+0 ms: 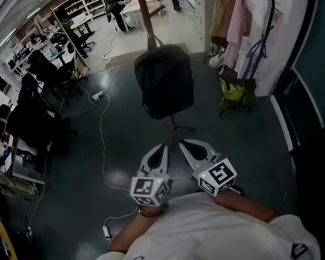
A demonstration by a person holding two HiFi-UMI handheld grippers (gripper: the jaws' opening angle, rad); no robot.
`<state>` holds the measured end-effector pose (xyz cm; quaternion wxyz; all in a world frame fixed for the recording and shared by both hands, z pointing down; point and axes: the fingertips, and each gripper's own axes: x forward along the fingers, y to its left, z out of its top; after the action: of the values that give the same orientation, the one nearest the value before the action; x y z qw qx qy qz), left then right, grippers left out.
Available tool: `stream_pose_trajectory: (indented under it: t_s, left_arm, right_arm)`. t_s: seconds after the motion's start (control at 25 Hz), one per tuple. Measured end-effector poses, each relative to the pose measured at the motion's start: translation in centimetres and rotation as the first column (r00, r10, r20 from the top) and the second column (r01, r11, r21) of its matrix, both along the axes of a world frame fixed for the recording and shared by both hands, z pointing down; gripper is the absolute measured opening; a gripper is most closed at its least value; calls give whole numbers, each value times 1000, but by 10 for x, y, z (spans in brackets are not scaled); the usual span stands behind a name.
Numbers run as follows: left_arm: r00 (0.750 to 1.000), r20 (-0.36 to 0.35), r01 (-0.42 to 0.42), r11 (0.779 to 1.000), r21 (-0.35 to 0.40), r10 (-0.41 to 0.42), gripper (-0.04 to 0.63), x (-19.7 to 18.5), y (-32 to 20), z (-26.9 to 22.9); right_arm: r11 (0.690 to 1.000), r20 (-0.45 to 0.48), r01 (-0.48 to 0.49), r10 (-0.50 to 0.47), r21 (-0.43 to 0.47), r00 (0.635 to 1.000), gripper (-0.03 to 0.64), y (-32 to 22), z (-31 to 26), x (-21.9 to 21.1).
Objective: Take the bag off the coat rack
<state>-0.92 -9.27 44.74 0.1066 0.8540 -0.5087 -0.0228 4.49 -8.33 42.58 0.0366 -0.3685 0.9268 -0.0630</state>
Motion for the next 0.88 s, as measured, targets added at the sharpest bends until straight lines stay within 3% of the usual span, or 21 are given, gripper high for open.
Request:
stream_pose_trajectory:
  t_s: [0.4,0.88]
  left_arm:
    - [999,12,32,999,11,-33,6,31,-63,-8]
    - [1000,-10,27,1000,15,-27,6,34,-114,-7]
  right_arm:
    - [999,-1,23,-23,-34,1000,3,-59,5,39]
    - [999,-10,5,-6,-45,1000,3,-108,14,42]
